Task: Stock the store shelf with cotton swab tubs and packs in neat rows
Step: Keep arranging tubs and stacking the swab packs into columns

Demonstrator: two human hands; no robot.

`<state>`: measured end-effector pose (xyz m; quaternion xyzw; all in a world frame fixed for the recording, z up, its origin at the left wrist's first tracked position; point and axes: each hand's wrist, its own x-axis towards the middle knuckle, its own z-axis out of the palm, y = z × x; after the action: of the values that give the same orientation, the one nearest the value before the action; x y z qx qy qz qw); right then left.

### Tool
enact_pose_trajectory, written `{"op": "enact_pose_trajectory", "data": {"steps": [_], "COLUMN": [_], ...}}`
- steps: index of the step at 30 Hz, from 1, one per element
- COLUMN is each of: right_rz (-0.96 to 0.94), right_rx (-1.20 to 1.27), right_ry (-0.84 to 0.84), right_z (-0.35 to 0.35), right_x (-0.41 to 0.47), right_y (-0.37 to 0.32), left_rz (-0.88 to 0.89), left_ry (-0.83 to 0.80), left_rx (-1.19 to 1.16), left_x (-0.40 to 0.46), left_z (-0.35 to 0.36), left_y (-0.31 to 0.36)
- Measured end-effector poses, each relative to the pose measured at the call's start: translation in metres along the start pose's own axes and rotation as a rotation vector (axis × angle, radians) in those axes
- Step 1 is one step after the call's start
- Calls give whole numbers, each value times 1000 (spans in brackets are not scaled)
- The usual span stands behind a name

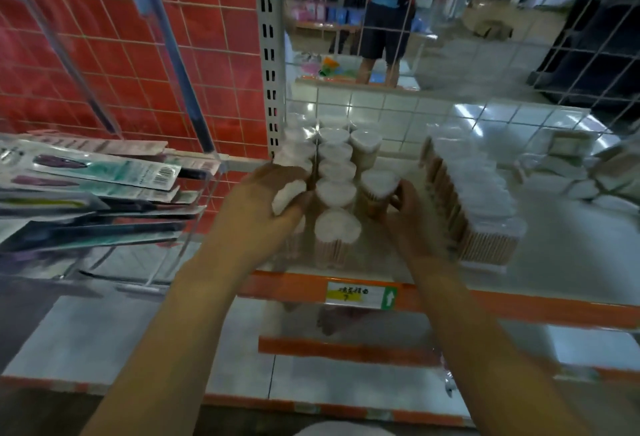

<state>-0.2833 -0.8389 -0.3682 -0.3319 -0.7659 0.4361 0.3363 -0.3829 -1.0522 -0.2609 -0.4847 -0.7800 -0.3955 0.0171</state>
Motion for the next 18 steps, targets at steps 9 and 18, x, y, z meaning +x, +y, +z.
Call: {"op": "enact_pose_trajectory", "data": {"steps": [9,18], "right_rz": [41,122], "right_rx": [-111,-137], "right_ry": [31,32], "right_z": [19,25], "right_x": [35,41], "right_y": [-12,-21], "left_rz": [-115,-176], "left_ry": [-44,-42], "left_rx": [35,5], "left_x": [0,-4], "left_z": [-4,-14], "left_y": [-28,-38]}}
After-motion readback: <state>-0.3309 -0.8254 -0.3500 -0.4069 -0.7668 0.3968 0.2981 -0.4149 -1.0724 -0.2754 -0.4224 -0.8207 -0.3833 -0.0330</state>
